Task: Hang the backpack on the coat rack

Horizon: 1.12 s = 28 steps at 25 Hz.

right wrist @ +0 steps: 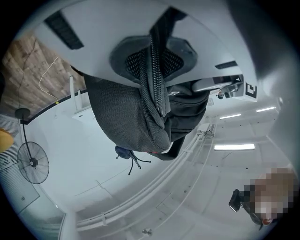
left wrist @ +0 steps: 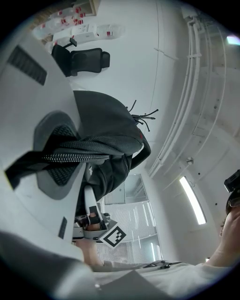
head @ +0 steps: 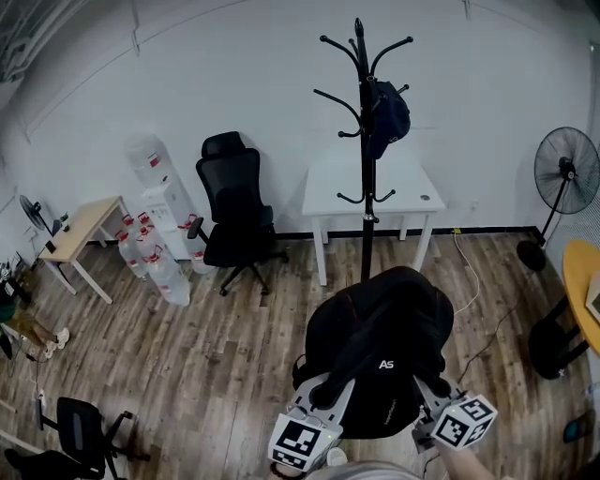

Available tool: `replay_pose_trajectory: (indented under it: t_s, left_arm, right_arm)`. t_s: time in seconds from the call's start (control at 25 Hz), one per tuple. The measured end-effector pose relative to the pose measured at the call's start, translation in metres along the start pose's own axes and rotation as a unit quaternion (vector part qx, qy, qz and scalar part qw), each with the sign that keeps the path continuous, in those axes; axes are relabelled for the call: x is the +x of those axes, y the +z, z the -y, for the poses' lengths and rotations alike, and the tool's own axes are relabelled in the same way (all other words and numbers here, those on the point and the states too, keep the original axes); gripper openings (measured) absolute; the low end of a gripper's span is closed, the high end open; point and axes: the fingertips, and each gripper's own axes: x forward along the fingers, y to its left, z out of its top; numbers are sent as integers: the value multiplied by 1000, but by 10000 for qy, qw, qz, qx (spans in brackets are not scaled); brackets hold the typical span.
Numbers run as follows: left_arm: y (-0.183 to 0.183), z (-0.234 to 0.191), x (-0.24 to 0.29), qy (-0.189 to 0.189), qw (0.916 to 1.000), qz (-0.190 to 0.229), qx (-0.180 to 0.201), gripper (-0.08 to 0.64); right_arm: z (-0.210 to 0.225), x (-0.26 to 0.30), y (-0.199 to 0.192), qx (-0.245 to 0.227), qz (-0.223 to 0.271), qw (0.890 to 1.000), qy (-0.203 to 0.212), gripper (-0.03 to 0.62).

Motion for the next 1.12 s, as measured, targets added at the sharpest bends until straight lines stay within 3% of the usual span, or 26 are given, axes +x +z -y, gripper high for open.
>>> replay_pose_trajectory:
  t_s: [0.28, 0.6, 1.12]
  left_arm:
    - [8, -42, 17, -92, 9998, 101, 119, 32]
    - [17, -61, 37, -82, 9998, 90, 182, 32]
    - [44, -107, 108, 292, 9993, 108, 185, 32]
  right_arm:
    - [3, 43, 14, -25, -11, 10000, -93, 32]
    - [14, 67, 29, -106, -5, 9999, -105, 32]
    - [63, 126, 81, -257, 33, 9991, 349, 32]
